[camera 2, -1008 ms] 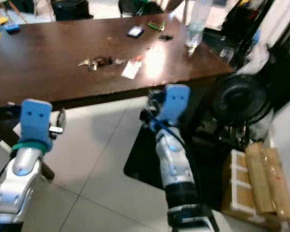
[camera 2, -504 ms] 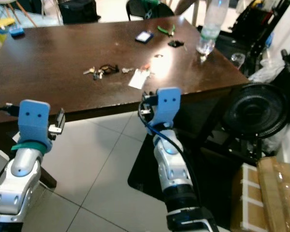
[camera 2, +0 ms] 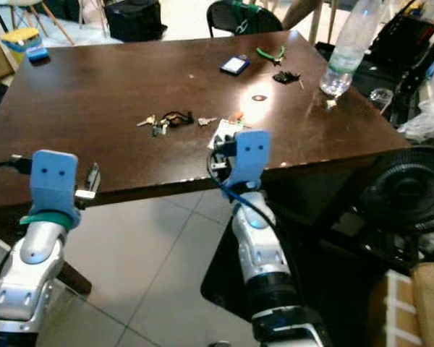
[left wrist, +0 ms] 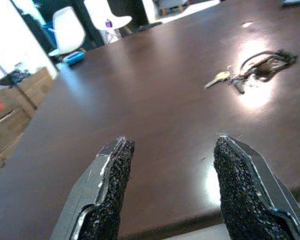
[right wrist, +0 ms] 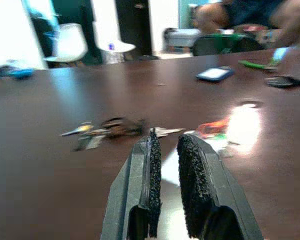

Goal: Hang keys on a hook

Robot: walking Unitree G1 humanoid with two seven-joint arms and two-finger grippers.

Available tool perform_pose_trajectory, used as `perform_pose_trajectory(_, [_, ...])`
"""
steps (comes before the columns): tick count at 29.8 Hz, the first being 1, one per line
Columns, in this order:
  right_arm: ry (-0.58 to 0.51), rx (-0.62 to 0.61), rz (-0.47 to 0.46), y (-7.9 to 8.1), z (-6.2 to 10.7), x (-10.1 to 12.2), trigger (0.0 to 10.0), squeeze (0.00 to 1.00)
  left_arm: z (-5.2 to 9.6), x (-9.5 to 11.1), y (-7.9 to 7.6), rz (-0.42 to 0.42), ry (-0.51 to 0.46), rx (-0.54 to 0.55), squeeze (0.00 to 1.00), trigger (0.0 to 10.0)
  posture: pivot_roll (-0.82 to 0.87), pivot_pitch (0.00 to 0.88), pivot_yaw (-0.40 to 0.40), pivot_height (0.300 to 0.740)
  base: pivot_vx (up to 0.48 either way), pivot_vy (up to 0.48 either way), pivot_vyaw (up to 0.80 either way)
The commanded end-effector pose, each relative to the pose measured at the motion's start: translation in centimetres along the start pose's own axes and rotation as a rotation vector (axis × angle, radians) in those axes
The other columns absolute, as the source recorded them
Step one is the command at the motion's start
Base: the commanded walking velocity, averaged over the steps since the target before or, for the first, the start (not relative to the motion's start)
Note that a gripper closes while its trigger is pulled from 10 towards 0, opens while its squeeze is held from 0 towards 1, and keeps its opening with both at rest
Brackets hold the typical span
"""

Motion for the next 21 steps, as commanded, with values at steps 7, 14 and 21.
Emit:
perform_pose_trajectory(7, [0.007,-0.001,-0.006,0.12,0.13,-0.44,10.0,0.0,0.22,-0.66,0.28,-0.014,0.016,0.005,0.0,10.0,-0.03,0.096,0.073,0.74,0.467,0.0,0.0])
perform_pose_trajectory(14, [0.009,0.001,-0.005,0.15,0.15,-0.53,10.0,0.0,0.26,-0.7,0.28,-0.012,0.016,0.005,0.0,10.0,-0.03,0.091,0.071,0.74,0.467,0.0,0.0])
perform_pose_trajectory(21, [0.011,0.002,0.0,0.13,0.18,-0.65,10.0,0.0,0.29,-0.73,0.23,-0.012,0.017,0.004,0.0,10.0,-0.03,0.087,0.07,0.74,0.465,0.0,0.0])
Point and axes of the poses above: a point about 5 cm out from each wrist's last joint towards the gripper, its own z axis pointing back from the gripper into the wrist, its own x axis along the axis of the wrist's last joint, y = z × x, the point moved 3 cm from there along -z, pointing out of the wrist towards the gripper, and after that the axes turned 8 degrees about -z, right-handed, at the moved point
